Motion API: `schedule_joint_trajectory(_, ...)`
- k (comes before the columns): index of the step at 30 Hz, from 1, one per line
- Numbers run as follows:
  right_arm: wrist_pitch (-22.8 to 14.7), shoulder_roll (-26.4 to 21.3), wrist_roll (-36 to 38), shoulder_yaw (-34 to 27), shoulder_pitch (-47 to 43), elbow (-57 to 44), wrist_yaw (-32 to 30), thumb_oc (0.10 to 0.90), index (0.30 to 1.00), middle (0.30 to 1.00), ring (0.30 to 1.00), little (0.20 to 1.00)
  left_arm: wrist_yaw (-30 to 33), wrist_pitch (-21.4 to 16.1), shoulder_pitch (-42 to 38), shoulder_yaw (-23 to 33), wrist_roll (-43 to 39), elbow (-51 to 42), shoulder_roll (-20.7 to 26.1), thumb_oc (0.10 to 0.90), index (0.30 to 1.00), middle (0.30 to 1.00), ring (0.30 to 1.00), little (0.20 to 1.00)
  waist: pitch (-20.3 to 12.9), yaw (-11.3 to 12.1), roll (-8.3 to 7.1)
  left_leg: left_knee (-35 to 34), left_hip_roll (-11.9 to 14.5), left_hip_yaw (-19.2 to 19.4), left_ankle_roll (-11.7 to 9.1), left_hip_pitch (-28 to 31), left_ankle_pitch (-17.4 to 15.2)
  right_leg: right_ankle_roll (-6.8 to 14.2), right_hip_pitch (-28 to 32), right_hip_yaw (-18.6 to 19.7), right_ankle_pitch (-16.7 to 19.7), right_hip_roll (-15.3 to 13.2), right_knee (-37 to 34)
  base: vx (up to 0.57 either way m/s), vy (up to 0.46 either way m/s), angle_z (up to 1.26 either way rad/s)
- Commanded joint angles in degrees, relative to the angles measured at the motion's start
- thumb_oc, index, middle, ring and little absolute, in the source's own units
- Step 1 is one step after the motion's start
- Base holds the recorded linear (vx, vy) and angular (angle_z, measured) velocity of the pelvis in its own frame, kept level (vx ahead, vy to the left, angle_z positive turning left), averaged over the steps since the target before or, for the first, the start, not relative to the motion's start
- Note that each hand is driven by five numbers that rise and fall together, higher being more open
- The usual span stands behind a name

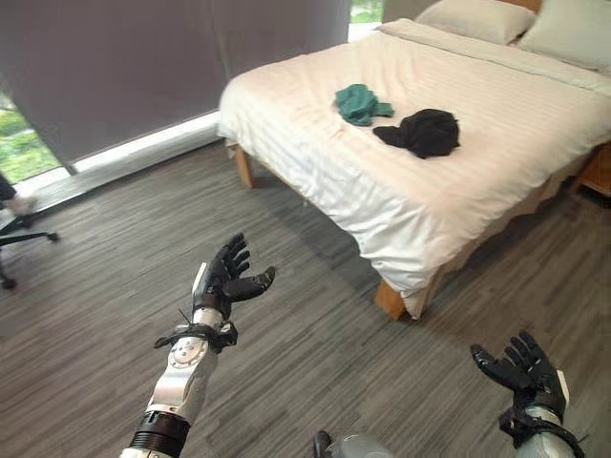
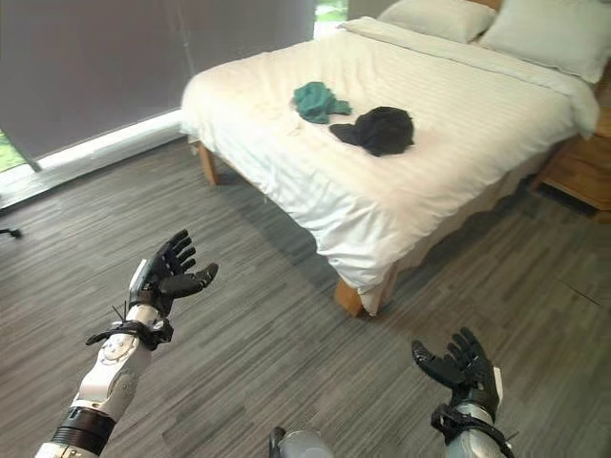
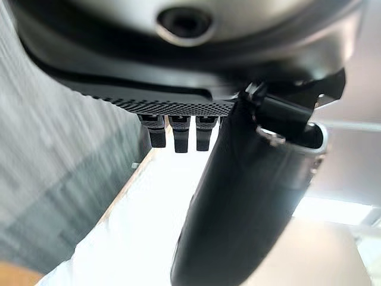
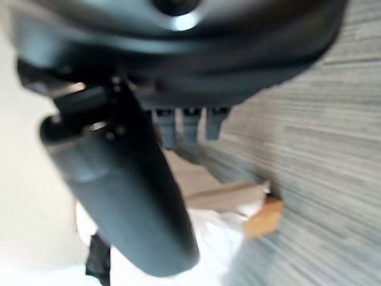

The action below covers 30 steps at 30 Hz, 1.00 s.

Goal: Pick up bed clothes into laundry basket.

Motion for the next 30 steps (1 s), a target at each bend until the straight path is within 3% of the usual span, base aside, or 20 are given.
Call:
schedule_joint_trajectory(1,-6.23,-5.77,-3.18,-1.70,-2.38,-7.88,0.47,0.800,0.900,0.900,0.900,0.900,-0.07,-7.60,-0.42,6.95,-2.27,-5.41,3.46,0.800,0.900,0.900,0.900,0.900,-1.32,2.09,0.24,-21.02,5.69,0.34,3.90,-1.72,12.97,5.63,5.60,2.26,3.12,-3.02,-8.23,0.67,0.399,-0.61)
schedule_joint_trajectory(3,-6.91,-6.49,-4.82,-2.84,-2.95,-9.07,-0.10,0.800,0.900,0.900,0.900,0.900,0.11,-8.48,0.79,7.61,-2.29,-5.37,4.26,0.800,0.900,0.900,0.900,0.900,-2.03,3.10,0.90,-42.98,9.51,0.92,3.43,0.77,14.71,8.01,8.59,4.29,0.73,-5.04,-8.54,0.78,0.493,-0.45)
schedule_joint_trajectory(6,-7.29,-7.11,-6.23,-2.41,-5.01,-11.05,0.02,0.800,0.900,0.900,0.900,0.900,0.65,-8.72,3.06,9.51,-2.28,-4.94,4.27,0.800,0.900,0.900,0.900,0.900,-3.68,5.98,1.99,-58.75,9.98,-5.60,0.23,1.24,19.76,10.28,12.49,8.24,-1.51,-8.45,-8.44,0.59,0.464,-0.44)
schedule_joint_trajectory(7,-7.26,-7.11,-6.26,-2.33,-5.06,-11.06,-0.01,0.800,0.900,0.900,0.900,0.900,0.68,-8.70,3.15,9.60,-2.25,-5.03,4.25,0.800,0.900,0.900,0.900,0.900,-3.73,6.03,2.04,-58.67,10.03,-5.54,0.24,1.01,20.09,10.37,12.22,8.42,-1.30,-8.43,-8.41,0.49,0.423,-0.74)
schedule_joint_trajectory(9,-6.23,-6.62,-6.78,-1.37,-5.80,-13.03,1.41,0.800,0.900,0.900,0.900,0.900,0.78,-8.65,3.37,10.23,-1.75,-5.69,5.69,0.800,0.900,0.900,0.900,0.900,-5.12,5.90,2.47,-56.38,11.47,-2.45,-0.99,2.06,20.22,12.63,13.11,10.22,-1.39,-12.66,-6.60,0.67,0.738,-0.82)
schedule_joint_trajectory(10,-5.60,-4.93,-7.30,-0.56,-5.42,-13.61,2.76,0.800,0.900,0.900,0.900,0.900,-0.33,-8.26,4.20,9.90,0.45,-6.40,6.79,0.800,0.900,0.900,0.900,0.900,-5.07,6.29,1.67,-49.88,8.89,-2.17,0.96,0.31,16.75,14.07,11.61,10.36,6.09,-17.51,-0.70,0.76,0.910,-0.77)
schedule_joint_trajectory(11,-5.10,-4.42,-7.34,0.17,-5.41,-12.91,3.04,0.800,0.900,0.900,0.900,0.900,-0.66,-7.81,3.55,9.14,0.97,-6.23,7.50,0.800,0.900,0.900,0.900,0.900,-4.76,6.13,1.41,-48.37,6.84,-1.49,3.21,1.49,13.45,12.45,8.81,11.13,11.04,-19.41,5.61,0.46,0.586,-0.71)
schedule_joint_trajectory(12,-5.11,-4.39,-7.34,0.15,-5.49,-12.89,3.04,0.800,0.900,0.900,0.900,0.900,-0.67,-7.82,3.45,9.14,0.96,-6.19,7.54,0.800,0.900,0.900,0.900,0.900,-4.96,6.48,1.43,-48.27,6.95,-1.15,3.36,1.16,13.53,12.57,8.18,11.64,11.24,-19.39,5.72,0.48,0.684,-0.70)
schedule_joint_trajectory(13,-4.88,-2.20,-4.62,2.71,-5.94,-12.67,3.23,0.800,0.900,0.900,0.900,0.900,-0.90,-7.59,3.80,8.44,2.18,-7.36,8.51,0.800,0.900,0.900,0.900,0.900,-3.37,5.49,2.92,-48.70,3.73,1.00,6.84,6.27,10.32,9.49,1.66,12.35,18.06,-19.44,17.19,0.30,0.494,-0.36)
schedule_joint_trajectory(14,-4.87,-2.20,-4.61,2.73,-6.00,-12.68,3.23,0.800,0.900,0.900,0.900,0.900,-0.90,-7.56,3.81,8.51,2.19,-7.41,8.51,0.800,0.900,0.900,0.900,0.900,-3.43,5.72,2.95,-48.85,3.83,1.28,6.91,6.21,10.54,9.54,1.24,12.74,18.25,-19.33,17.30,0.45,0.737,-0.34)
schedule_joint_trajectory(16,-4.25,-1.21,-5.32,4.51,-5.95,-12.72,4.86,0.800,0.900,0.900,0.900,0.900,-1.29,-6.85,3.99,9.40,2.26,-8.45,9.58,0.800,0.900,0.900,0.900,0.900,-1.45,3.89,4.55,-51.01,1.96,1.99,9.05,11.09,8.73,9.45,-5.95,13.71,17.68,-15.15,27.34,0.43,0.585,-0.21)
schedule_joint_trajectory(18,-3.98,-1.36,-6.98,4.09,-4.70,-12.88,5.69,0.800,0.900,0.900,0.900,0.900,-0.91,-6.81,3.05,9.53,2.96,-7.91,9.54,0.800,0.900,0.900,0.900,0.900,-1.39,1.05,5.23,-54.14,0.37,2.18,10.06,16.24,7.24,10.11,-13.33,11.47,10.49,-7.93,31.68,0.54,0.507,-0.07)
schedule_joint_trajectory(19,-3.98,-1.38,-6.98,4.08,-4.71,-12.90,5.70,0.800,0.900,0.900,0.900,0.900,-0.91,-6.82,3.01,9.53,2.97,-7.88,9.51,0.800,0.900,0.900,0.900,0.900,-1.47,1.06,5.27,-54.32,0.42,2.20,10.02,16.18,7.40,10.03,-13.53,11.45,10.51,-7.87,31.78,0.61,0.452,0.07)
schedule_joint_trajectory(20,-4.32,-1.33,-6.78,3.20,-4.20,-12.60,5.34,0.800,0.900,0.900,0.900,0.900,-0.29,-6.72,1.54,8.90,3.68,-7.66,9.02,0.800,0.900,0.900,0.900,0.900,-1.45,-0.72,5.24,-55.37,-1.34,2.52,10.17,19.99,6.42,10.22,-17.15,7.33,7.20,-4.99,29.96,0.53,0.341,0.23)
schedule_joint_trajectory(22,-4.51,-2.21,-7.60,2.12,-3.84,-11.96,4.99,0.800,0.900,0.900,0.900,0.900,0.48,-6.56,-0.86,8.13,4.57,-7.22,8.47,0.800,0.900,0.900,0.900,0.900,-2.03,-2.98,4.69,-56.37,-4.08,1.47,9.95,25.37,4.27,11.40,-19.66,2.63,7.14,-1.69,19.28,0.67,0.333,0.28)
schedule_joint_trajectory(24,-4.65,-2.58,-7.80,1.60,-3.61,-12.04,4.52,0.800,0.900,0.900,0.900,0.900,0.55,-6.59,-2.23,7.28,4.41,-6.96,8.20,0.800,0.900,0.900,0.900,0.900,-2.01,-4.11,4.73,-56.66,-4.58,0.42,9.73,27.51,3.33,11.81,-19.24,0.68,8.04,-0.99,14.25,0.63,0.166,0.16)
schedule_joint_trajectory(25,-5.00,-3.32,-8.03,1.54,-3.83,-12.14,4.10,0.800,0.900,0.900,0.900,0.900,1.18,-6.74,-5.11,6.14,4.43,-5.94,7.32,0.800,0.900,0.900,0.900,0.900,-3.47,-5.13,4.24,-58.23,-6.43,-0.65,8.45,33.19,1.89,12.44,-18.97,-8.15,9.39,-0.31,-0.21,0.94,0.181,0.63)
schedule_joint_trajectory(27,-5.31,-4.19,-8.28,1.68,-4.86,-12.43,3.61,0.800,0.900,0.900,0.900,0.900,1.58,-6.59,-6.34,6.55,6.42,-6.11,7.95,0.800,0.900,0.900,0.900,0.900,-4.76,-3.77,4.32,-56.82,-6.42,-0.11,6.12,36.17,2.61,11.97,-17.36,-20.50,9.47,-1.76,-6.03,0.83,0.103,0.43)
schedule_joint_trajectory(28,-5.06,-5.04,-8.60,1.53,-5.03,-12.17,3.49,0.800,0.900,0.900,0.900,0.900,1.17,-6.57,-5.85,6.71,6.58,-7.01,7.74,0.800,0.900,0.900,0.900,0.900,-4.41,-4.56,4.58,-53.69,-5.15,-0.23,4.55,36.38,4.49,10.18,-15.86,-23.26,9.87,-1.90,-5.90,0.67,0.045,-0.39)
schedule_joint_trajectory(30,-4.80,-5.68,-8.20,0.45,-3.37,-13.27,4.30,0.800,0.900,0.900,0.900,0.900,0.07,-6.81,-4.50,6.28,4.76,-6.76,6.29,0.800,0.900,0.900,0.900,0.900,-5.73,-6.80,4.70,-35.86,-4.03,0.23,-2.42,33.55,16.07,5.89,-12.12,-17.83,7.68,1.32,-4.54,0.71,-0.019,-0.33)
